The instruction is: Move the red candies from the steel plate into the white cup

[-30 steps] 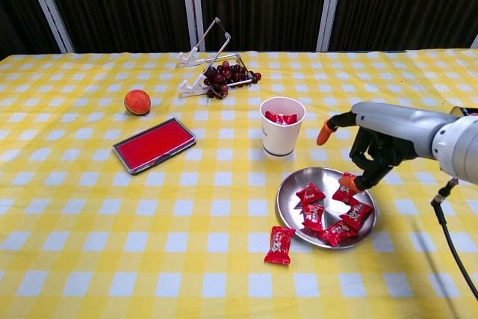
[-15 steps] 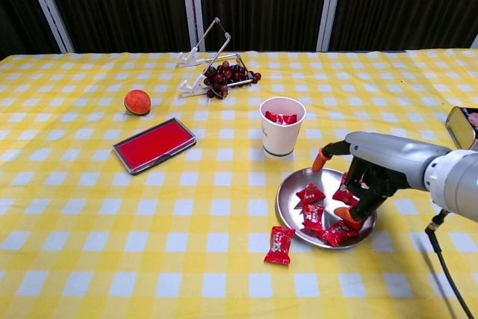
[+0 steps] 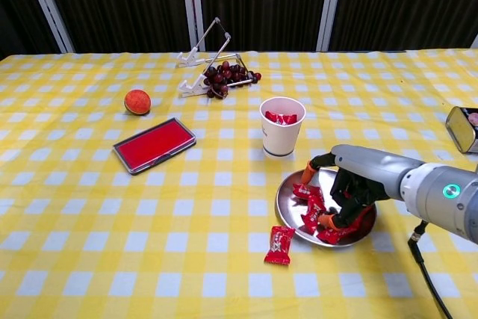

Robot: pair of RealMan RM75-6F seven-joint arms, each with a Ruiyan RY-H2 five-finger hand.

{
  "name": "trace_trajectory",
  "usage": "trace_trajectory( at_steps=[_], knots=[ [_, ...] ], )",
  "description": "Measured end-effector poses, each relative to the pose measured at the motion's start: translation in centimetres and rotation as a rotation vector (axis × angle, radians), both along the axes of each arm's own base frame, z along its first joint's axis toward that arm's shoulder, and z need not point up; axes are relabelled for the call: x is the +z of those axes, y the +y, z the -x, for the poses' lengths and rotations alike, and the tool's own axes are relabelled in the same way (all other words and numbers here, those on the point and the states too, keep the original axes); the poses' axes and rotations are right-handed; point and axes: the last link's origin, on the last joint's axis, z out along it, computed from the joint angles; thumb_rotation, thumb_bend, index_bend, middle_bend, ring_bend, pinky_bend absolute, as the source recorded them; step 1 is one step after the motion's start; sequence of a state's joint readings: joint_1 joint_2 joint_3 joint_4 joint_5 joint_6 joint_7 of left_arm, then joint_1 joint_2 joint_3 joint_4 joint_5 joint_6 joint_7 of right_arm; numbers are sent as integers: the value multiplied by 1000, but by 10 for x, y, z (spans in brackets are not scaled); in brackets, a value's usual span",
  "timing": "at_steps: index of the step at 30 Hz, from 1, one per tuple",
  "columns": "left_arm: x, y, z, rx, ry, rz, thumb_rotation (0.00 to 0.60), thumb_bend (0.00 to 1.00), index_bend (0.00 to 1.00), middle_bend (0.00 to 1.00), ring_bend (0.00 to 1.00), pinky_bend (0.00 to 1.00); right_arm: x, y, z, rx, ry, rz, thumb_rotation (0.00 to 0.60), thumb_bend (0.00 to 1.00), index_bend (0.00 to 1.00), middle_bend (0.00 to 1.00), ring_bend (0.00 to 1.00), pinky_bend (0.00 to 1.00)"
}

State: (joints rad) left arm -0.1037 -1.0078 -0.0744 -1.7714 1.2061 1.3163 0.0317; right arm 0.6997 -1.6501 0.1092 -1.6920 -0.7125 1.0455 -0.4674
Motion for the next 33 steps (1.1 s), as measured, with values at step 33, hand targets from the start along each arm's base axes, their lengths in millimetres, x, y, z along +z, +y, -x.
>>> trace_trajectory(
  at_steps=[33],
  knots=[
    [0, 0, -1, 2, -12, 1, 600, 48, 0, 0, 0, 0, 18, -11, -6, -20, -88, 58, 600, 568, 560, 858, 966, 930]
  ],
)
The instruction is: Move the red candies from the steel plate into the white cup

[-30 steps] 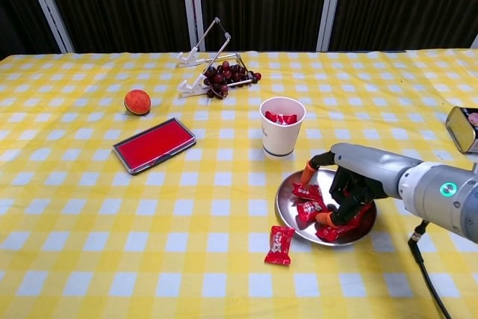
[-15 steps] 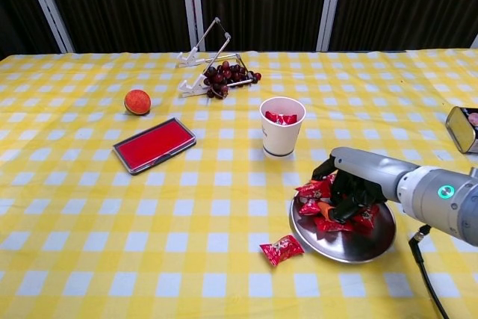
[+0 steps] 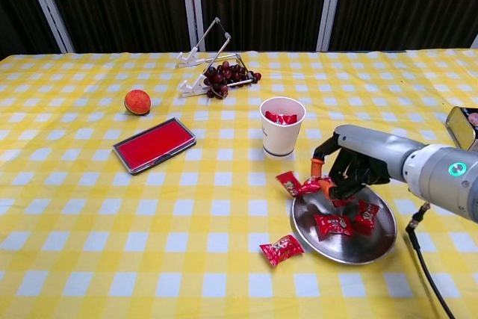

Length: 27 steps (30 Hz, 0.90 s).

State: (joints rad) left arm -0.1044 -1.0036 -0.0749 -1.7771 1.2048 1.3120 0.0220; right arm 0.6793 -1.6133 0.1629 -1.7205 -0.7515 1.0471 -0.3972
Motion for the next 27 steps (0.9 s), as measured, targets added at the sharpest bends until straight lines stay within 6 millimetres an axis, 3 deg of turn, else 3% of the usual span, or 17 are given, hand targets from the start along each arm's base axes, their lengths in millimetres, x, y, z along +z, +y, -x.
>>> trace_trajectory(
  at_steps=[10, 20, 27],
  knots=[
    [0, 0, 0, 0, -2, 0, 600, 48, 0, 0, 0, 0, 24, -15, -10, -1, -23, 62, 600, 569, 560, 858, 966, 930],
    [0, 1, 0, 6, -5, 2, 600, 48, 0, 0, 0, 0, 50, -48, -41, 43, -61, 161, 600, 569, 560, 858, 966, 930],
    [0, 2, 1, 14, -10, 3, 600, 48, 0, 0, 0, 0, 49, -68, -47, 39, -50, 179, 600, 569, 555, 858, 966, 930]
  ],
)
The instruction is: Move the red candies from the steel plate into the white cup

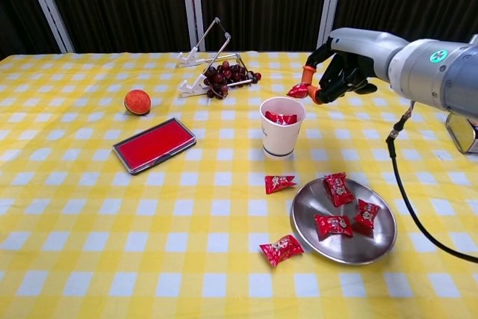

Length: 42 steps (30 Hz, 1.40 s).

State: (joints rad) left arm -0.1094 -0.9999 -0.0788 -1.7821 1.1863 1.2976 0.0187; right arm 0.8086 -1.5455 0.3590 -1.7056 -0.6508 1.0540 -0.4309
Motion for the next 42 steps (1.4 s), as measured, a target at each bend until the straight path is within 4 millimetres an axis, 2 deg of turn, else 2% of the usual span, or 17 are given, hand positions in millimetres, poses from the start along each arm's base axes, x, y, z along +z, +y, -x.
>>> trace_trajectory(
  at_steps=[2, 5, 9, 19, 29, 42],
  knots=[
    [0, 0, 0, 3, -1, 2, 600, 48, 0, 0, 0, 0, -2, -4, 0, -3, 7, 1, 600, 569, 509, 858, 966, 930],
    [0, 1, 0, 7, -3, 4, 600, 48, 0, 0, 0, 0, -8, -11, 2, -11, 24, 1, 600, 560, 386, 858, 966, 930],
    [0, 1, 0, 10, -7, 8, 600, 48, 0, 0, 0, 0, -15, -15, 7, -21, 61, -11, 600, 503, 313, 858, 966, 930],
    [0, 0, -1, 2, -7, 8, 600, 48, 0, 0, 0, 0, -12, -8, 8, -16, 69, -10, 600, 500, 292, 858, 966, 930],
    [0, -1, -2, -11, -2, 1, 600, 48, 0, 0, 0, 0, -8, 33, -4, 71, 70, -61, 600, 489, 294, 858, 966, 930],
    [1, -1, -1, -9, -4, -4, 600, 60, 0, 0, 0, 0, -30, 84, -11, 183, 182, -195, 600, 425, 302, 858, 966, 930]
  ],
)
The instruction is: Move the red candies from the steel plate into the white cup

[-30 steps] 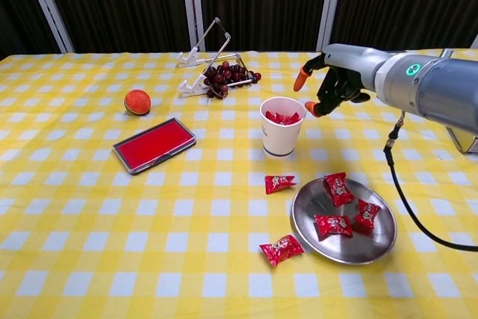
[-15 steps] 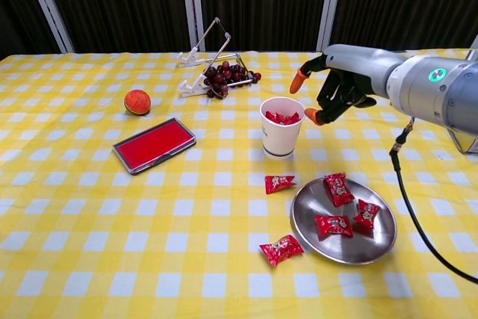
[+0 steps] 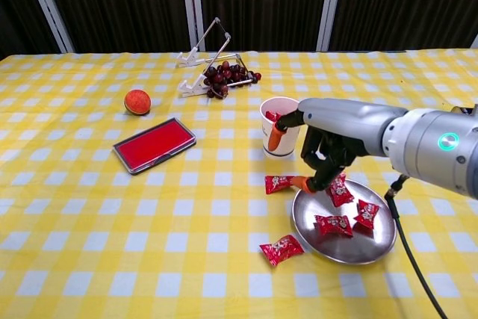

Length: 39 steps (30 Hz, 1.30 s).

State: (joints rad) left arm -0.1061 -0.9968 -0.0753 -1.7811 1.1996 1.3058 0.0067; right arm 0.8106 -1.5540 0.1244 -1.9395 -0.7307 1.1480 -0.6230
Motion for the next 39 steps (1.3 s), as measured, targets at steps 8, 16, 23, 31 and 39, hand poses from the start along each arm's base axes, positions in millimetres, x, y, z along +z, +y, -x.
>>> trace_trajectory(
  at_steps=[8, 16, 23, 31, 39],
  knots=[
    [0, 0, 0, 4, 3, 1, 600, 60, 0, 0, 0, 0, -2, 23, 4, 66, 27, -83, 600, 425, 301, 858, 966, 930],
    [-1, -1, -1, 5, 3, -4, 600, 60, 0, 0, 0, 0, 5, 37, 17, 139, 20, -109, 600, 420, 302, 858, 966, 930],
    [-1, -1, -1, 7, 8, -8, 600, 60, 0, 0, 0, 0, 5, 48, 30, 131, 14, -129, 600, 420, 302, 858, 966, 930],
    [-1, -1, -1, 12, 12, -15, 600, 60, 0, 0, 0, 0, -8, 48, 38, 114, -1, -128, 600, 418, 301, 858, 966, 930],
    [0, 0, 0, 22, 14, -18, 600, 60, 0, 0, 0, 0, -25, 48, 38, 99, -25, -130, 600, 419, 347, 858, 966, 930]
  ],
)
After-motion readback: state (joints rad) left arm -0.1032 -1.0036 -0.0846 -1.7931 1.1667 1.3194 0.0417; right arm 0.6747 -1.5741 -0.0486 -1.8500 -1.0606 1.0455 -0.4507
